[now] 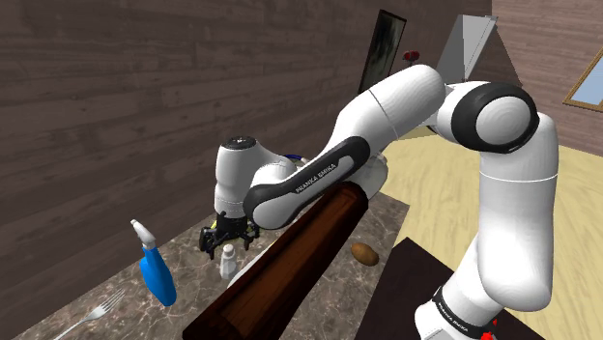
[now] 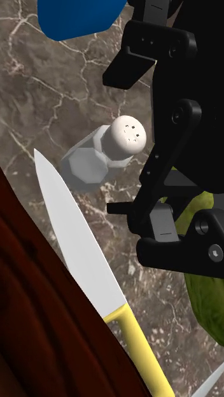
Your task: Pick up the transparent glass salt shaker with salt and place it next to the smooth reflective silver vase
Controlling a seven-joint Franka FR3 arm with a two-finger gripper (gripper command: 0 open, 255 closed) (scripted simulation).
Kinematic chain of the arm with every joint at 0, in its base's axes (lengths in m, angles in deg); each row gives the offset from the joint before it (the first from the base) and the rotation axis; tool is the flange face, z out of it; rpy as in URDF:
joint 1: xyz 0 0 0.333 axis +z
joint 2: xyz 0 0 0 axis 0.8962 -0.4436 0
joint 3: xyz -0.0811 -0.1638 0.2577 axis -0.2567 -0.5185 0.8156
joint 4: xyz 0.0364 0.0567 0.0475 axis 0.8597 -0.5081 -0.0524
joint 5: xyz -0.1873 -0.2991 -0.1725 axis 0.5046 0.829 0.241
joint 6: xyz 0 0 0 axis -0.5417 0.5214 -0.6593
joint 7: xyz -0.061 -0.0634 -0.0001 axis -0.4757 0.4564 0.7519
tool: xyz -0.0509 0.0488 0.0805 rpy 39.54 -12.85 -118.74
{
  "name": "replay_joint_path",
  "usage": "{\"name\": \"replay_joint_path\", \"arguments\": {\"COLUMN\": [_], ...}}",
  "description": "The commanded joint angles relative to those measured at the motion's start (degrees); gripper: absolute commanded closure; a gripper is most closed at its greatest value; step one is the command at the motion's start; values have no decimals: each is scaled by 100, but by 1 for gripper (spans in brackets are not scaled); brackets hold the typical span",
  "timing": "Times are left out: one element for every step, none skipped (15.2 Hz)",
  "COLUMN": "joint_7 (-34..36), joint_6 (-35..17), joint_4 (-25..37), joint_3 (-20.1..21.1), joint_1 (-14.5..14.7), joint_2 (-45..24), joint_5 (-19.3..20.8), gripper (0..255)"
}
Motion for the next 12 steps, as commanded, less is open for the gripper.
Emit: {"name": "replay_joint_path", "arguments": {"joint_7": [0, 0, 0, 0, 0, -1, -1, -1, -1, 0, -20, -41], "joint_6": [0, 0, 0, 0, -1, -1, -1, -1, 0, -1, 57, 116], "joint_4": [0, 0, 0, 0, -1, -1, 0, 0, 2, 0, 10, 23], "joint_3": [0, 0, 0, 0, 0, 0, -1, -1, -1, 0, 22, 43], "joint_1": [0, 0, 0, 0, 0, -1, -1, -1, 0, 0, -16, -32], "joint_2": [0, 0, 0, 0, 0, 1, -2, -1, -2, -1, 51, 102], "joint_5": [0, 0, 0, 0, 0, 0, 1, 0, 1, 1, -34, -67], "gripper": [255, 255, 255, 255, 255, 255, 255, 255, 255, 255, 255, 255]}}
